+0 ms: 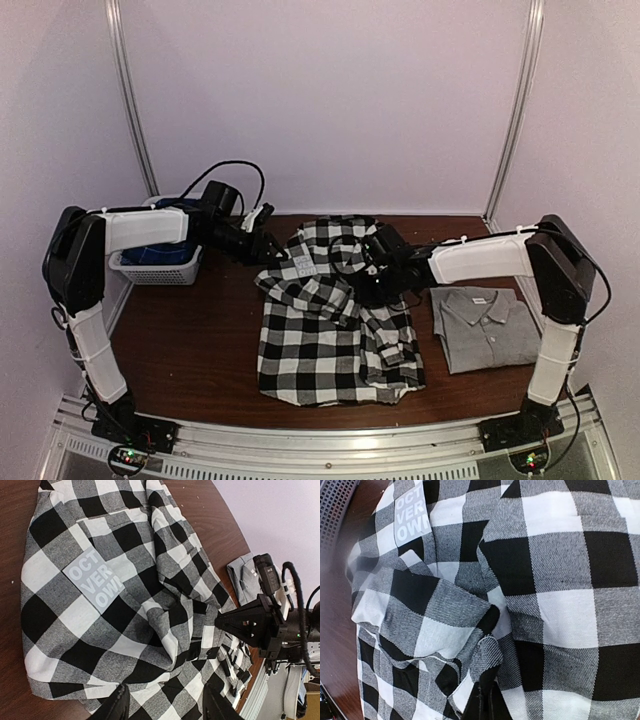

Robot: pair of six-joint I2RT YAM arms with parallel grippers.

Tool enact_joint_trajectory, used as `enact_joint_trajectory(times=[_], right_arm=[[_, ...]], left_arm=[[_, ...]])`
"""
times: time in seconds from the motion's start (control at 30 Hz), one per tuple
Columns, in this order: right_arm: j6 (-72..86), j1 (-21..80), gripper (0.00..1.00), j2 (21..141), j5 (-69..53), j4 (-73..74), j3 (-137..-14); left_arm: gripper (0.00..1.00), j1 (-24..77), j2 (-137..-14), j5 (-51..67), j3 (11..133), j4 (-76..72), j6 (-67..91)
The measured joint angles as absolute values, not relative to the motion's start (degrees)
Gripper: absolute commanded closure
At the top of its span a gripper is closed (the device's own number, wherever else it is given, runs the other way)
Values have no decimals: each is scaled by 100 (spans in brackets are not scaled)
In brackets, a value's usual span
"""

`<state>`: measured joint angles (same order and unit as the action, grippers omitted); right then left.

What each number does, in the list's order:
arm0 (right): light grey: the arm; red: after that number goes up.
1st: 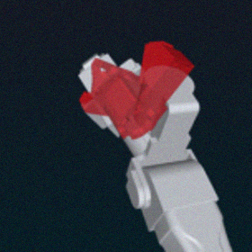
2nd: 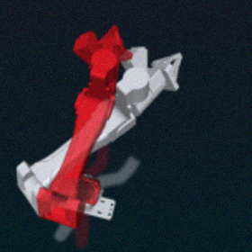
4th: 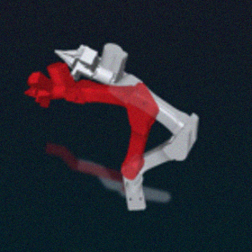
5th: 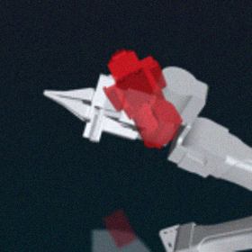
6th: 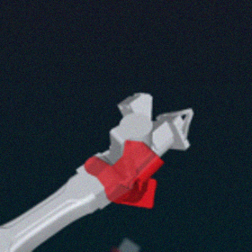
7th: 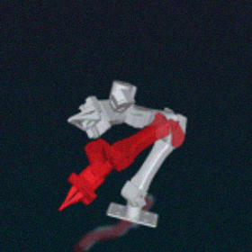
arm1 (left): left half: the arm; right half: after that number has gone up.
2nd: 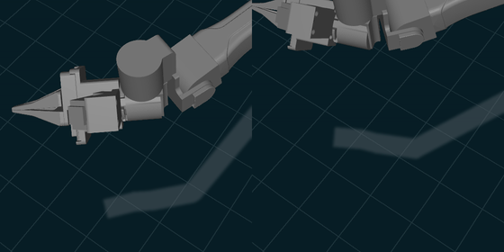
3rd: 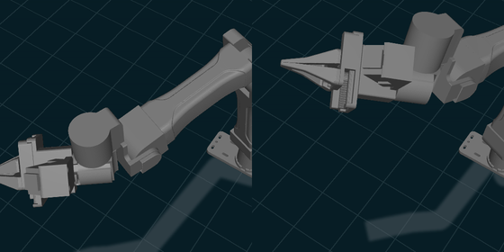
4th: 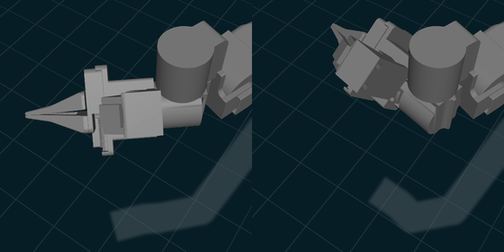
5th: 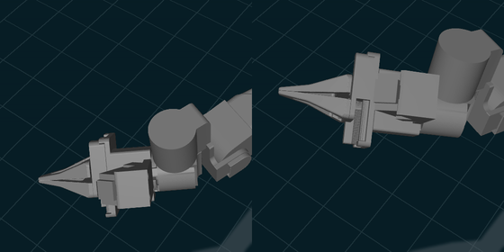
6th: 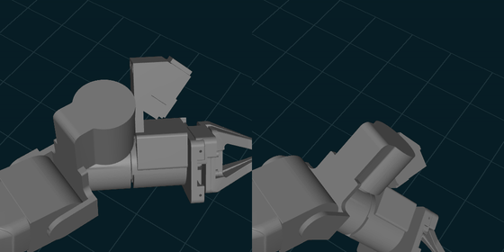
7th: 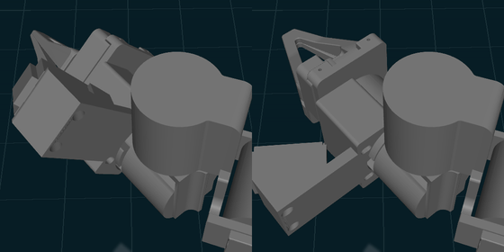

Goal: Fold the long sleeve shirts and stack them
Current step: Pick up the sleeve from the 1/3-folded shirt, then pick up the shirt from the center of the board.

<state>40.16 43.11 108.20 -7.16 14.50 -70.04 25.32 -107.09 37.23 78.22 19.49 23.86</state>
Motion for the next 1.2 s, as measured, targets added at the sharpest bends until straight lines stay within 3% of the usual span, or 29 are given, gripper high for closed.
enact_joint_trajectory(times=[0.27,0.93,1.2], right_arm=[[3758,4309,100,10160,-336,1846,-7220],[3470,4462,100,8263,381,2856,-6893],[3140,4042,100,8418,974,3354,-7828]], left_arm=[[50,2532,-10938,3597,8110,1929,2552],[50,2536,-12700,2720,10171,1811,2746],[50,2556,-12792,2600,10267,1813,2781]])
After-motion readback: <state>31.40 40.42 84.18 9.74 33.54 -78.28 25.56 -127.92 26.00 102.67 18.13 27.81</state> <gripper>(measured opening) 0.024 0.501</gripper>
